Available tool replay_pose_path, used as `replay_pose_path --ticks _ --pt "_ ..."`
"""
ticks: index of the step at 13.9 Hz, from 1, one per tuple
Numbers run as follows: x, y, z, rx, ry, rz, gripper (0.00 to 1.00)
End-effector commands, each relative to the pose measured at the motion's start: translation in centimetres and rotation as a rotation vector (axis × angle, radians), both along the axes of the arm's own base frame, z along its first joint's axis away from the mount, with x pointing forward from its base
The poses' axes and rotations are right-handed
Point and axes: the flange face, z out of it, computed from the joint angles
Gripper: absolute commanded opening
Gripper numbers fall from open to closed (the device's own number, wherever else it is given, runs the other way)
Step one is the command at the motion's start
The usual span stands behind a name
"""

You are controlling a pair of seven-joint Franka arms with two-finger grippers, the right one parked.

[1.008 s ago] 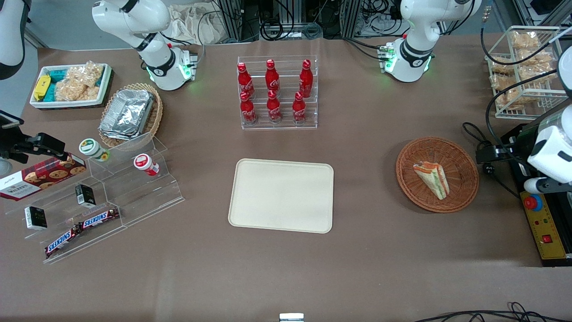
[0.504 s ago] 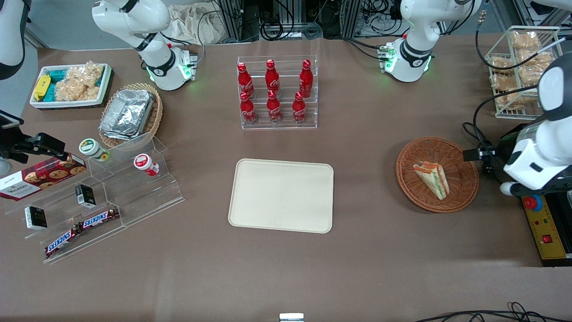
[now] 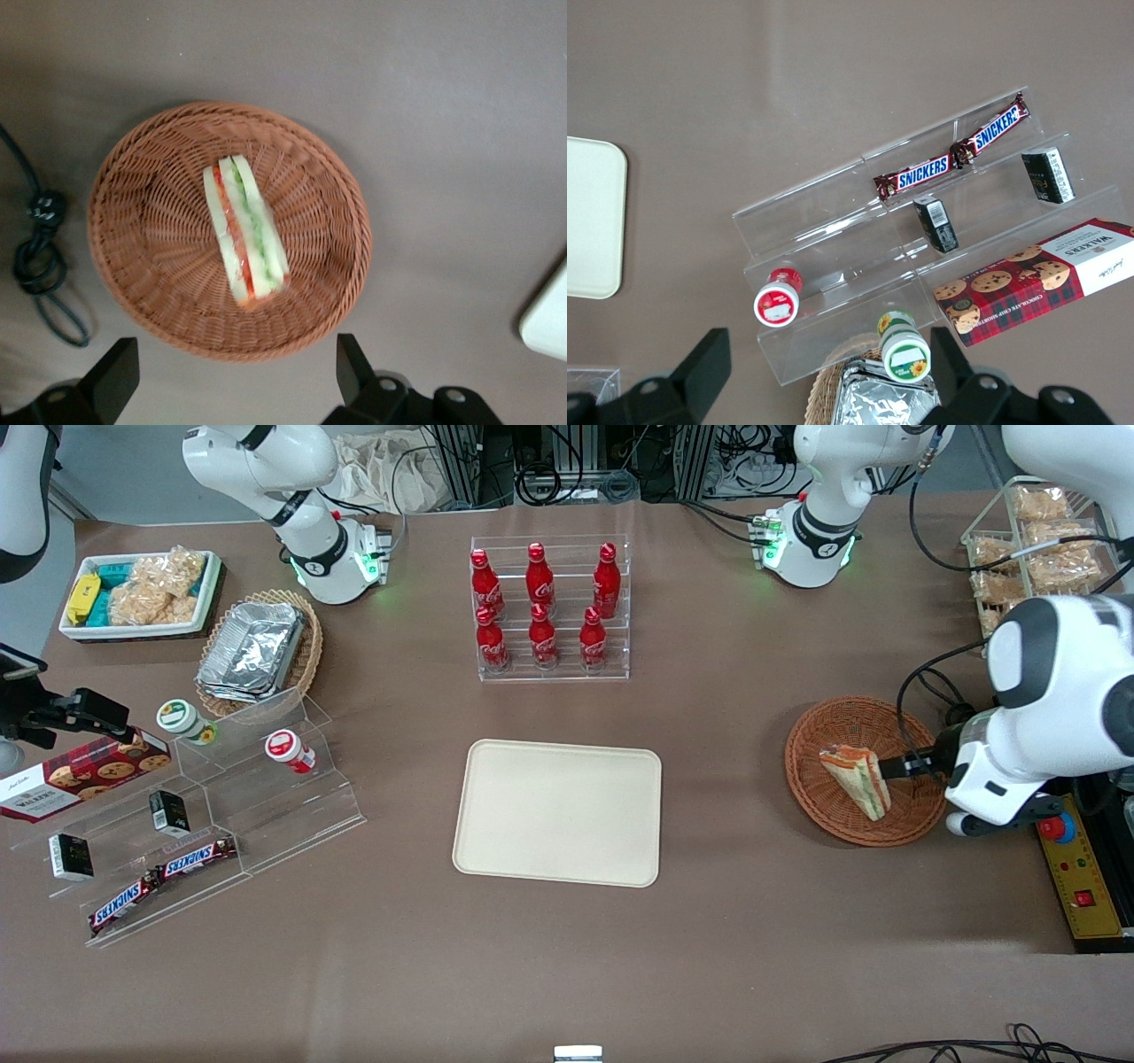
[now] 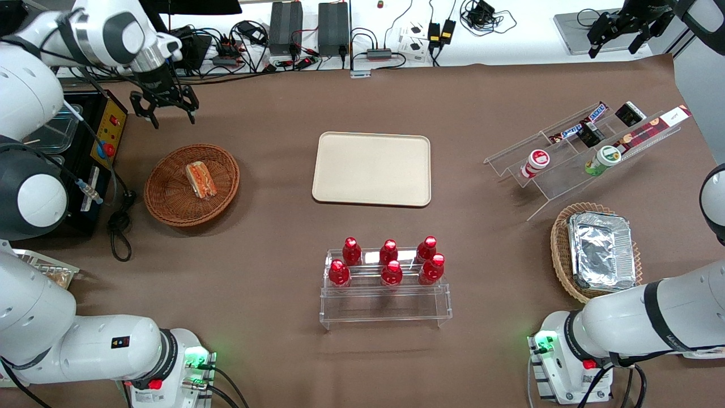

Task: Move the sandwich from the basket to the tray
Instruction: 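Lower the left gripper, close on the sandwich, and lift it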

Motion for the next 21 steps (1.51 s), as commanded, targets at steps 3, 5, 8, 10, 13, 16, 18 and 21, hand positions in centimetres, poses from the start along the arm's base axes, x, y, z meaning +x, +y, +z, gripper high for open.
replay_pose_path --ticks 3,5,8,10,13,16,18,21 --pt "-2.9 0.4 -6.0 0.024 0.006 0.07 0.99" --pt "-3.7 1.0 -8.5 0.023 0.004 0.085 0.99" --pt "-3.6 1.2 -11.6 0.022 -0.013 0.111 0.99" --pt "-3.0 1.1 -12.5 0.024 -0.051 0.162 0.99" --pt "-3.4 1.2 -14.7 0.029 -0.029 0.167 0.99" --pt "-4.0 1.3 -16.5 0.059 -0.009 0.132 0.99" --pt "-3.9 2.0 -16.9 0.064 -0.005 0.142 0.98" --pt "-3.5 2.1 -16.8 0.066 -0.022 0.175 0.72"
